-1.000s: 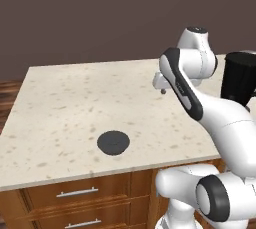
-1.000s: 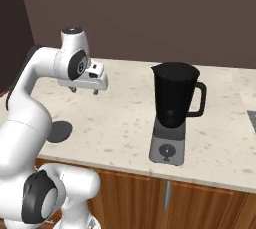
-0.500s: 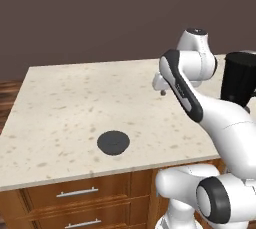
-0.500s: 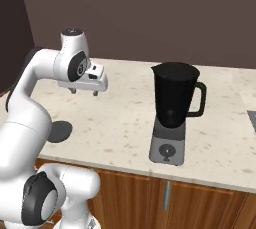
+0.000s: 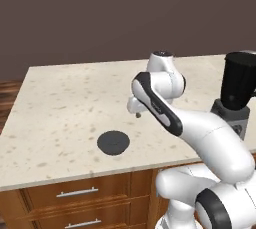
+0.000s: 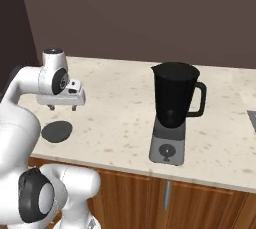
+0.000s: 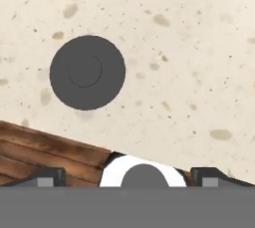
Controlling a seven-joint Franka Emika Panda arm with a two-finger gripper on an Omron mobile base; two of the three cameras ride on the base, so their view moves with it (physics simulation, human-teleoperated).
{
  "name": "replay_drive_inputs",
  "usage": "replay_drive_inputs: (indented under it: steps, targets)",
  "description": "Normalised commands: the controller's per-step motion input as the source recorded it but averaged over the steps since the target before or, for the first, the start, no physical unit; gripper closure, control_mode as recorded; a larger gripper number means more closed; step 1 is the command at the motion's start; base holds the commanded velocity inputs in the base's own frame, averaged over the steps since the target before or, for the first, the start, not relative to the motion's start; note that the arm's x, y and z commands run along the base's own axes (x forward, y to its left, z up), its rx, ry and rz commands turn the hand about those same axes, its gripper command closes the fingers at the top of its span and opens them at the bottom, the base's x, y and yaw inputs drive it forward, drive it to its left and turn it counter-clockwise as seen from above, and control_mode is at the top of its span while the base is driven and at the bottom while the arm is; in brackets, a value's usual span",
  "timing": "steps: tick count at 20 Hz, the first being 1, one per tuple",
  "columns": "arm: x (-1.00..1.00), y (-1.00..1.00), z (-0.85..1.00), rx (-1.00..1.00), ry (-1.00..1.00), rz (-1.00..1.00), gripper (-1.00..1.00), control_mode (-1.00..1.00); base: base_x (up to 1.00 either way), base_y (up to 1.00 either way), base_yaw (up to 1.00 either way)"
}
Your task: Close the lid blender by securely placing the lid on top.
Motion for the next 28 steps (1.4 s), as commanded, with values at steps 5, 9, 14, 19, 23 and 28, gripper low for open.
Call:
replay_drive_inputs:
  steps: [5,9,14,19,23,28]
  targets:
    - [0.0,1.0,-0.68,-0.11,0.17,0.09,-1.0,-1.0,0.0,0.0,0.0]
    - [0.0,0.73,-0.48,-0.12,0.17,0.01,-1.0,-1.0,0.0,0.0,0.0]
    - [0.03,0.42,-0.28,-0.06,0.06,0.0,-1.0,-1.0,0.0,0.0,0.0]
    - [0.22,0.0,-0.18,0.0,0.0,0.0,-1.0,-1.0,0.0,0.0,0.0]
    - [0.41,0.0,-0.3,0.0,0.0,0.0,-1.0,-1.0,0.0,0.0,0.0]
    - [0.4,0.0,-0.3,0.0,0.0,0.0,-1.0,-1.0,0.0,0.0,0.0]
